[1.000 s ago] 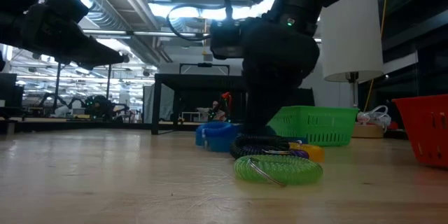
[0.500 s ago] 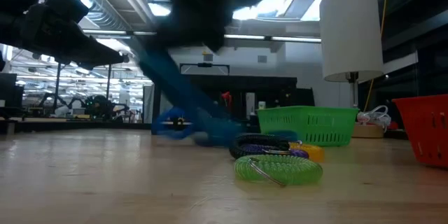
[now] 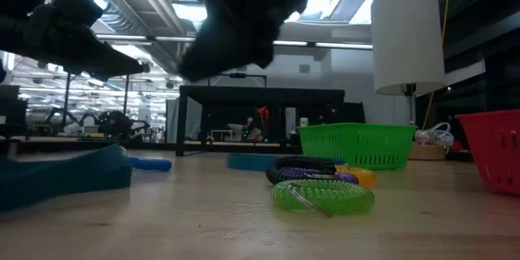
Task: Pick & Place Office Desk Supplies
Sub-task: Put the blue rubber band into the green basket
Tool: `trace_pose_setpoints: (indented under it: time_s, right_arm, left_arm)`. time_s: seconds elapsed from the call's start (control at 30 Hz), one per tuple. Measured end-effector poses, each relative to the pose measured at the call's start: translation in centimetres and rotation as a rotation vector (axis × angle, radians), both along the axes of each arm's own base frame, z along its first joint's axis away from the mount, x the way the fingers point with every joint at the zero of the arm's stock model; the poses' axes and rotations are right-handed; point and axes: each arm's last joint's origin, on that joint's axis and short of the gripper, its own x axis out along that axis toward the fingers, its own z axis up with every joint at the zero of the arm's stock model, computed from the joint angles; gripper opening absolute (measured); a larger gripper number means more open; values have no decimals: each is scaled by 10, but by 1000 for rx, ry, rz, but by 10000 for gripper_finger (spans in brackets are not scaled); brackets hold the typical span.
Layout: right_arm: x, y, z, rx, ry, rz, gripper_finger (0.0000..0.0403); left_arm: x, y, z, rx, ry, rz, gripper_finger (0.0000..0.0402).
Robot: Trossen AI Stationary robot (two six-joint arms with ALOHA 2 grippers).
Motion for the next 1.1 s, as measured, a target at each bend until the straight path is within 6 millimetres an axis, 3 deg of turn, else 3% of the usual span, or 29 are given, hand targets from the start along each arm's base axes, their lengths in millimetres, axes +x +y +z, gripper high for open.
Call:
trace_pose_setpoints:
  time_s: [0.3,0.4,0.6,0.73,0.97,1.1]
  right_arm:
    - [-9,-28,-13,28,168,-262,150]
    - [-7,-29,-22,68,195,-271,148]
    - [-1,-37,-59,153,309,-271,144]
    - [3,-44,-68,167,328,-282,143]
    - [4,-45,-59,192,317,-251,137]
    - [16,-29,-32,163,218,-176,141]
  left_arm:
    - [0,0,0,-5,-1,1,129]
    - [0,0,0,-8,-2,2,129]
    - [0,0,0,-8,-2,1,129]
    - [0,0,0,-7,-2,2,129]
    - [0,0,0,-7,-1,2,129]
    - [0,0,0,-6,-1,1,129]
